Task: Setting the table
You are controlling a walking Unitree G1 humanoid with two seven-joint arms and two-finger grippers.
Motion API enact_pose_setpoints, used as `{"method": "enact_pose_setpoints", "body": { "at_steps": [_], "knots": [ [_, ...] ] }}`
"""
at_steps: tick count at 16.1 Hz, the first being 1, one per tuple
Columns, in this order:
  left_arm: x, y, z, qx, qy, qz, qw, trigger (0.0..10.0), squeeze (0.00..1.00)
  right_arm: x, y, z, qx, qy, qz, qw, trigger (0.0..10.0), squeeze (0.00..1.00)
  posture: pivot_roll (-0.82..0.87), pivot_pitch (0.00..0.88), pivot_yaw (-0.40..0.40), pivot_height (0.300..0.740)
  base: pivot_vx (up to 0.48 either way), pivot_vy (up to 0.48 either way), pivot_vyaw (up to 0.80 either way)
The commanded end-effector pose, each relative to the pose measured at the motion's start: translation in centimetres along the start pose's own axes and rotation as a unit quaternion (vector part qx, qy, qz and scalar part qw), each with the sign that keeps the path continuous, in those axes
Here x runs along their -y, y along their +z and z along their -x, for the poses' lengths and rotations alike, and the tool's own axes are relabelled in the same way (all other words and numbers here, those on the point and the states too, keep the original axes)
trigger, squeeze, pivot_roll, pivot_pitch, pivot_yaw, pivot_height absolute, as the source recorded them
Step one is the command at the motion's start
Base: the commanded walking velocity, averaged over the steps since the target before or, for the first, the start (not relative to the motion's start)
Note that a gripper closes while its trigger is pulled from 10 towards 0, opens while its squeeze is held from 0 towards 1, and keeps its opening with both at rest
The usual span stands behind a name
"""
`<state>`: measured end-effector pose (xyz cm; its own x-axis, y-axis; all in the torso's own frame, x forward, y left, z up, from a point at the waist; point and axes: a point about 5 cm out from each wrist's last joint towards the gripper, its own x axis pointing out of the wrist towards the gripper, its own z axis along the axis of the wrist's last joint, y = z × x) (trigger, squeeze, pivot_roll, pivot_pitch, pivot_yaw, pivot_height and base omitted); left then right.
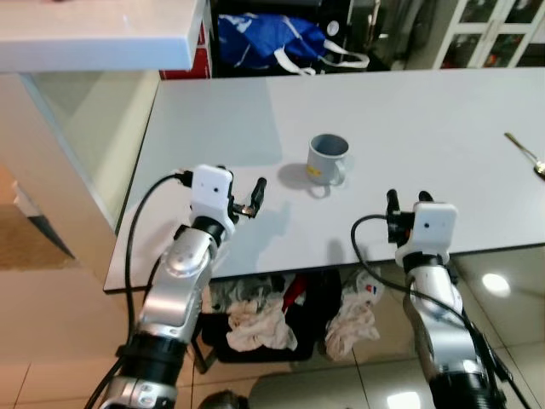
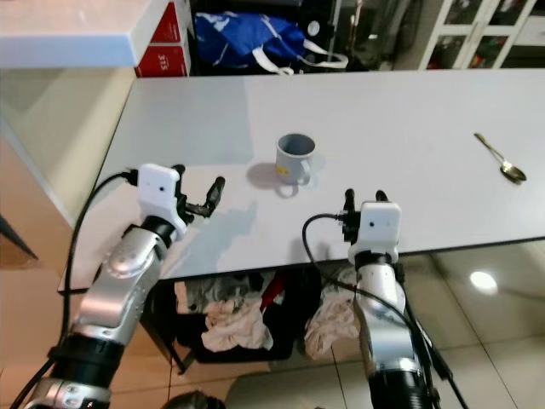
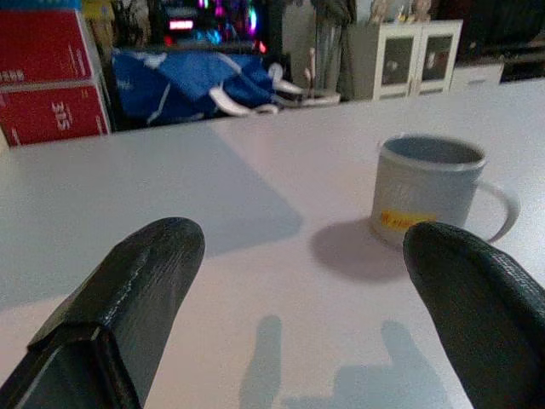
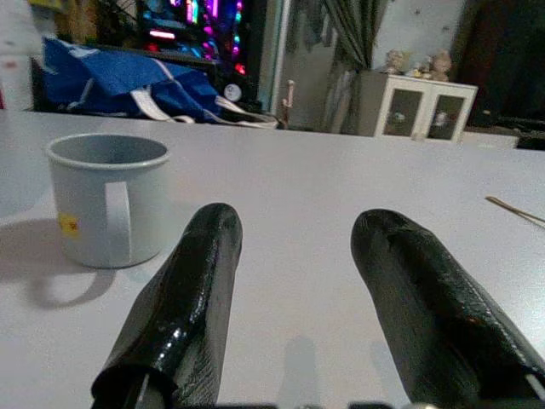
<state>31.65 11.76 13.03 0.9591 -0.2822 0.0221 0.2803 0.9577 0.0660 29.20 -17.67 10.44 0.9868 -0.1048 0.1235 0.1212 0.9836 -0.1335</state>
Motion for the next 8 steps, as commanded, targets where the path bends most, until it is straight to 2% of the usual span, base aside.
{"method": "enact_pose_setpoints", "body": {
  "at_steps": [1, 3, 5, 7, 8],
  "knots": [
    [-0.54, 0.05, -0.15, -0.004, 0.013, -0.005, 1.000, 10.0, 0.00, -0.35, -0.06, -0.15, -0.007, 0.006, -0.007, 1.000, 10.0, 0.00, 0.04, 0.000, 0.001, 0.722, 0.000, 0.431, 0.00],
    [-0.23, -0.10, -0.17, -0.007, 0.012, -0.003, 1.000, 10.0, 0.00, -0.53, -0.27, -0.11, -0.015, 0.014, -0.007, 1.000, 10.0, 0.00, 0.04, 0.000, -0.002, 0.722, 0.000, 0.431, 0.00],
    [-0.17, -0.14, -0.12, -0.005, 0.011, -0.002, 1.000, 10.0, 0.00, -0.60, -0.54, -0.10, -0.023, 0.016, -0.007, 1.000, 10.0, 0.00, 0.04, 0.000, -0.003, 0.722, 0.000, 0.428, 0.74],
    [0.27, -0.05, -0.03, 0.001, 0.003, -0.006, 1.000, 10.0, 0.00, -0.65, -0.71, -0.16, -0.027, 0.018, -0.003, 0.999, 10.0, 0.00, 0.04, 0.000, -0.003, 0.722, -0.270, 0.399, 0.73],
    [0.39, 0.11, 0.04, 0.007, 0.001, -0.018, 1.000, 10.0, 0.00, -0.57, -0.95, -0.13, -0.035, 0.013, -0.006, 0.999, 10.0, 0.00, 0.04, 0.000, -0.004, 0.722, 0.000, 0.000, 0.00]
  ]
}}
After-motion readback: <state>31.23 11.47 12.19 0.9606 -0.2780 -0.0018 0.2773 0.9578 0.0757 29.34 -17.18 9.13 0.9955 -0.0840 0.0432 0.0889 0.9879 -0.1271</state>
